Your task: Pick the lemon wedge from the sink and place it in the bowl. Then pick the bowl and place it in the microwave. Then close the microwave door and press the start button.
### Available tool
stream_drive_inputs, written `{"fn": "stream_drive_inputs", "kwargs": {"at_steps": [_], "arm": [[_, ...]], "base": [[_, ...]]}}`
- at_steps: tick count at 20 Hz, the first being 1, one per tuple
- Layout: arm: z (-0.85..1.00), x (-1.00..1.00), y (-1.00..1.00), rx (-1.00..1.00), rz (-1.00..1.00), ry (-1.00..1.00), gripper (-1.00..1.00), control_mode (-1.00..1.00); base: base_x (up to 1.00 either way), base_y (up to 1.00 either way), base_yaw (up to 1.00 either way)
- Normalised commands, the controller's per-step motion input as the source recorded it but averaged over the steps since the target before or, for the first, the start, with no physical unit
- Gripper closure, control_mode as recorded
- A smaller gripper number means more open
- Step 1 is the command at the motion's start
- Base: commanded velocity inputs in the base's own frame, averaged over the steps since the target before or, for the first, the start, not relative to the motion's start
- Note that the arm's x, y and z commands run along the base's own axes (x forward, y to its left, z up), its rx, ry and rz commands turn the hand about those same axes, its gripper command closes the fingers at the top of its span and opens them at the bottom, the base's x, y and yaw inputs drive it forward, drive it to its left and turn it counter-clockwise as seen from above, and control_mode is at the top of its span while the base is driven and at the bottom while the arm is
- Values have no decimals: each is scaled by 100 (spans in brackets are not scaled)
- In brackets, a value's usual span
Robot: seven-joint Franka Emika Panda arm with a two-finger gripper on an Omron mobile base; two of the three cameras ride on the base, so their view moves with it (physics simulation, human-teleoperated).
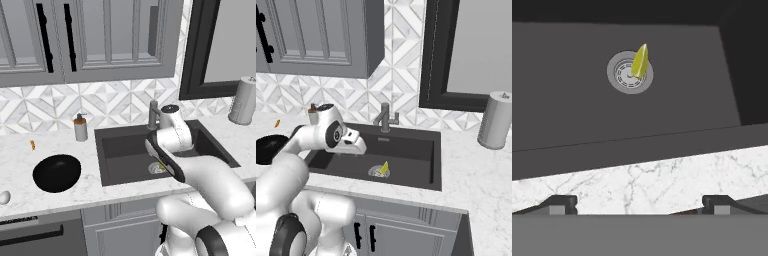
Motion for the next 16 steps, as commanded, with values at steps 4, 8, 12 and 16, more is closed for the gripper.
{"fn": "stream_drive_inputs", "kwargs": {"at_steps": [4,8,12,16], "arm": [[-5,41,0,0,-12,8,-100,-100],[-24,26,0,-1,-9,5,-100,-100],[-36,2,0,-3,-3,1,-100,-100],[-40,5,-2,-6,0,1,-100,-100]], "base": [[0,0,0],[0,0,0],[0,0,0],[0,0,0]]}}
